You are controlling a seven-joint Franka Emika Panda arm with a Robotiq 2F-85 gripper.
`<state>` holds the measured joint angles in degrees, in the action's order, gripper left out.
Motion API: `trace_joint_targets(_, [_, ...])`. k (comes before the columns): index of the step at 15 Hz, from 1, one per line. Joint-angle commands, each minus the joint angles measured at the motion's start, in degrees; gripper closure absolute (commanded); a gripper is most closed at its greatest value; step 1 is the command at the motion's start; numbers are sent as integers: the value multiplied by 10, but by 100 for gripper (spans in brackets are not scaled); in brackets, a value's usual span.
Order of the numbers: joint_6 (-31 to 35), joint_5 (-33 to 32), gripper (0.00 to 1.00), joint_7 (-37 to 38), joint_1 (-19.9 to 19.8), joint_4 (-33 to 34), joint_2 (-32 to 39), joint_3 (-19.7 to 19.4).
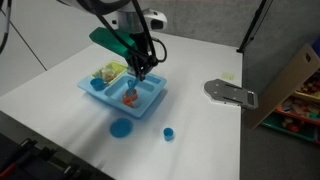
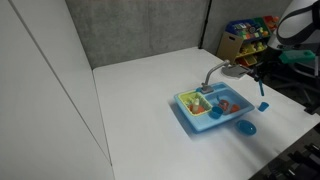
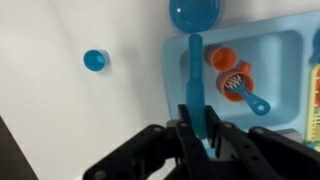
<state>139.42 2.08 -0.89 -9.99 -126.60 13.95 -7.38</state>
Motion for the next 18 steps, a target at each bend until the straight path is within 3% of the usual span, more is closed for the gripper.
trace_joint_targets(1, [-7, 21, 91, -21, -33, 1, -2, -24])
trace_joint_targets(6, [21, 20, 91, -18, -63, 8, 11, -52])
trace_joint_targets(9, [57, 15, 92, -14, -66, 0, 10, -59])
trace_joint_targets(11, [48, 8, 92, -6, -62, 0, 10, -60])
trace_joint_targets(12, [49, 8, 81, -6, -62, 0, 10, -60])
trace_joint_targets(18, [49, 8, 81, -6, -61, 0, 11, -60])
